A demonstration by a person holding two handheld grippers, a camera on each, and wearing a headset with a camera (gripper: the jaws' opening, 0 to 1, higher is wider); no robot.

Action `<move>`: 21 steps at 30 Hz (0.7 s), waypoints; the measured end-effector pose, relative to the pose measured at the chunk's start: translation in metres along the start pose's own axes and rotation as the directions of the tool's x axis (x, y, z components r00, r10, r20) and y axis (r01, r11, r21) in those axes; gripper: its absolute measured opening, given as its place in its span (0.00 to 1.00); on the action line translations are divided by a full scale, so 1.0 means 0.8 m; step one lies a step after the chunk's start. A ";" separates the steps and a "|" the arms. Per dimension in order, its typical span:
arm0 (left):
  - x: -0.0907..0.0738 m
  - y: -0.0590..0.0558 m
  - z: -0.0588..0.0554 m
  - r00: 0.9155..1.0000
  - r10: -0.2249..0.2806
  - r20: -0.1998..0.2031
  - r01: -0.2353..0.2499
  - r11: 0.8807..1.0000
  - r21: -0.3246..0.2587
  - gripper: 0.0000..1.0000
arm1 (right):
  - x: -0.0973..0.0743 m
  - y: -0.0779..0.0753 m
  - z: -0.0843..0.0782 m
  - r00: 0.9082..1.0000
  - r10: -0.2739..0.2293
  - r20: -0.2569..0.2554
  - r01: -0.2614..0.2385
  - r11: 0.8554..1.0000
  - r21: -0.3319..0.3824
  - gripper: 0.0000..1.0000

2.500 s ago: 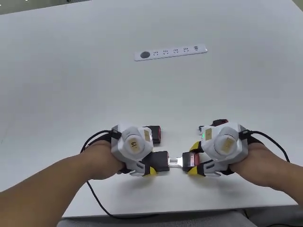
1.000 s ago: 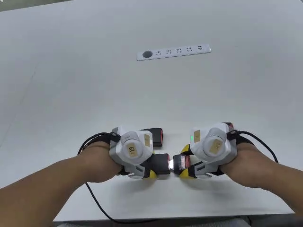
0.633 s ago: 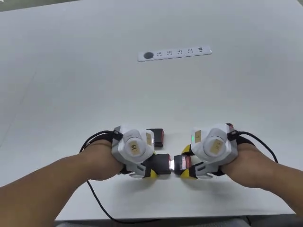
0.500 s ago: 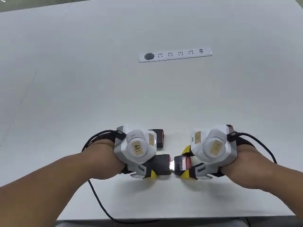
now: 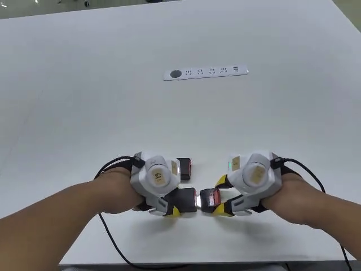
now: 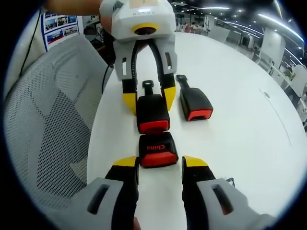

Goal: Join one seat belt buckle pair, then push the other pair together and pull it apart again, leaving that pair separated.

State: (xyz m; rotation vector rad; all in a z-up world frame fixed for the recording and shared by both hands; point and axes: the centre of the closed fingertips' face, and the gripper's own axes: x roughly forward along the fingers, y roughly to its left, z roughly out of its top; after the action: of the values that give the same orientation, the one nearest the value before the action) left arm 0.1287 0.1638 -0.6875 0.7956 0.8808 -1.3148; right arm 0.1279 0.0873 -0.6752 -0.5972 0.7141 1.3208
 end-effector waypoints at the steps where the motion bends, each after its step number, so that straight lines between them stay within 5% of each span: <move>1: -0.006 0.001 0.002 1.000 0.005 0.015 -0.005 1.000 -0.015 0.34 | -0.005 -0.001 0.001 1.000 0.000 0.005 0.000 1.000 0.002 0.33; 7: -0.041 0.006 0.016 0.998 0.024 0.065 -0.022 0.999 -0.046 0.34 | -0.037 -0.020 -0.005 0.999 -0.035 0.008 0.035 0.999 -0.002 0.34; 10: -0.055 0.031 0.021 0.993 0.068 0.099 -0.063 0.996 -0.061 0.34 | -0.046 -0.038 -0.017 0.998 -0.059 0.000 0.059 0.998 0.000 0.35; 15: -0.057 0.072 0.021 0.988 0.115 0.099 -0.110 0.993 -0.052 0.36 | -0.063 -0.072 -0.037 0.995 -0.095 -0.026 0.095 0.995 -0.008 0.36; 21: -0.047 0.097 0.008 0.992 0.101 0.078 -0.096 0.993 -0.065 0.39 | -0.081 -0.107 -0.064 0.991 -0.121 -0.064 0.121 0.993 -0.008 0.36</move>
State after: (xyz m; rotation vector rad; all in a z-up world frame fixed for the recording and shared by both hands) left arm 0.2049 0.1830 -0.6513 0.7241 0.8035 -1.2193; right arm 0.1996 -0.0065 -0.6604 -0.6789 0.7169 1.1957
